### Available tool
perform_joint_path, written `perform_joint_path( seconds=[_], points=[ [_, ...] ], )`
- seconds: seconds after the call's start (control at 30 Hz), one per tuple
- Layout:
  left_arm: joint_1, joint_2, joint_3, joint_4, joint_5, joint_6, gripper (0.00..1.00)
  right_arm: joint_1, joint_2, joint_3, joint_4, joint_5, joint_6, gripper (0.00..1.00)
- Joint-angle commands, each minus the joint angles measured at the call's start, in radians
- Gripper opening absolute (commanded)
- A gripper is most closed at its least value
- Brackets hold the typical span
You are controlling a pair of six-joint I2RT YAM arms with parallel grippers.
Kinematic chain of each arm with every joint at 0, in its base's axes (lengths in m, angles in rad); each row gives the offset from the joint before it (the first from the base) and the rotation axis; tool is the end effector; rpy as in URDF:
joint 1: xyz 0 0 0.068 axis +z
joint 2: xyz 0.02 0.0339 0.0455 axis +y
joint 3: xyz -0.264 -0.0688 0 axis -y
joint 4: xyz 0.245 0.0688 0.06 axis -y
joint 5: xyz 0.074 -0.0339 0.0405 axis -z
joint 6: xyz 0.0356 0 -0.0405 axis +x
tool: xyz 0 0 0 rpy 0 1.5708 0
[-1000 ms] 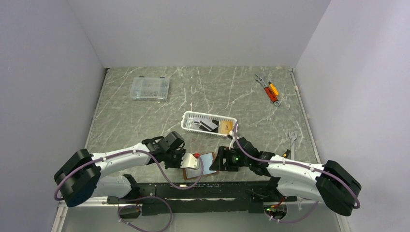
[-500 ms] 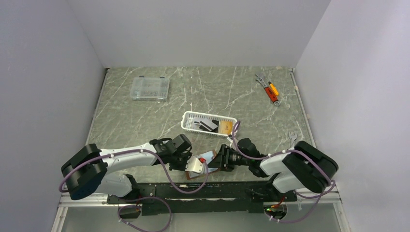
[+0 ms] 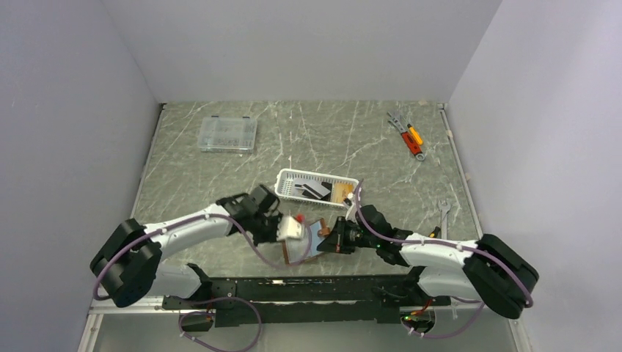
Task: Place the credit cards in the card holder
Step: Pick up the card holder from the center of the board, then place the card holder at the center of the board.
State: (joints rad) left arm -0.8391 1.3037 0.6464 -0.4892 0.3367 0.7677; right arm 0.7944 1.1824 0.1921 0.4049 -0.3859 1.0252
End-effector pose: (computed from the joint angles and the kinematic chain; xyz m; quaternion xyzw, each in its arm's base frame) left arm 0.1417 -0.1754 0.1679 0.7181 0.6437 -0.1711 0.2016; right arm 0.1262 0.1476 0.1268 0.0095 0.8694 0.4702 0.1516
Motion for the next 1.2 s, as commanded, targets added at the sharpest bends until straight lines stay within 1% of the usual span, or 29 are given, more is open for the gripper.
perform_joint_path(
  seconds=[0.0,0.07,0.17,0.23,0.3,0.43,0.47,0.53,0.6,0.7,0.87,0.9,1.1,1.17],
  points=[
    [0.239,-0.045,0.149,-0.050,0.295,-0.033,0.01,0.117,-0.101,0.193,-0.310,0.161,-0.172,0.00],
    [0.363,-0.037,0.192,-0.043,0.419,-0.074,0.01,0.159,-0.132,0.247,-0.371,0.190,-0.209,0.00],
    [0.492,-0.003,0.225,-0.009,0.557,-0.140,0.02,0.209,-0.185,0.312,-0.429,0.203,-0.252,0.00],
    [0.549,0.033,0.241,-0.016,0.645,-0.147,0.02,0.236,-0.226,0.342,-0.441,0.202,-0.278,0.00],
    [0.578,0.073,0.252,-0.054,0.697,-0.115,0.02,0.250,-0.271,0.362,-0.417,0.172,-0.289,0.00],
    [0.587,0.106,0.263,-0.148,0.815,-0.025,0.02,0.264,-0.296,0.445,-0.423,0.133,-0.323,0.00],
    [0.585,0.111,0.273,-0.183,0.847,0.002,0.02,0.264,-0.302,0.460,-0.428,0.146,-0.329,0.00],
    [0.579,0.119,0.301,-0.306,0.909,0.090,0.02,0.264,-0.320,0.466,-0.412,0.162,-0.337,0.00],
    [0.571,0.124,0.321,-0.431,0.952,0.218,0.02,0.260,-0.336,0.471,-0.410,0.194,-0.346,0.00],
    [0.565,0.135,0.361,-0.641,1.008,0.406,0.01,0.236,-0.340,0.447,-0.345,0.214,-0.331,0.00],
    [0.562,0.184,0.436,-1.028,1.081,0.788,0.00,0.214,-0.304,0.394,-0.269,0.258,-0.286,0.00],
    [0.563,0.194,0.448,-1.073,1.092,0.825,0.00,0.208,-0.289,0.385,-0.252,0.252,-0.279,0.00],
    [0.557,0.162,0.454,-1.080,1.104,0.836,0.00,0.195,-0.177,0.382,-0.210,0.188,-0.261,0.00],
    [0.557,0.164,0.458,-1.065,1.103,0.818,0.00,0.192,-0.160,0.347,-0.164,0.177,-0.237,0.00]
  ],
)
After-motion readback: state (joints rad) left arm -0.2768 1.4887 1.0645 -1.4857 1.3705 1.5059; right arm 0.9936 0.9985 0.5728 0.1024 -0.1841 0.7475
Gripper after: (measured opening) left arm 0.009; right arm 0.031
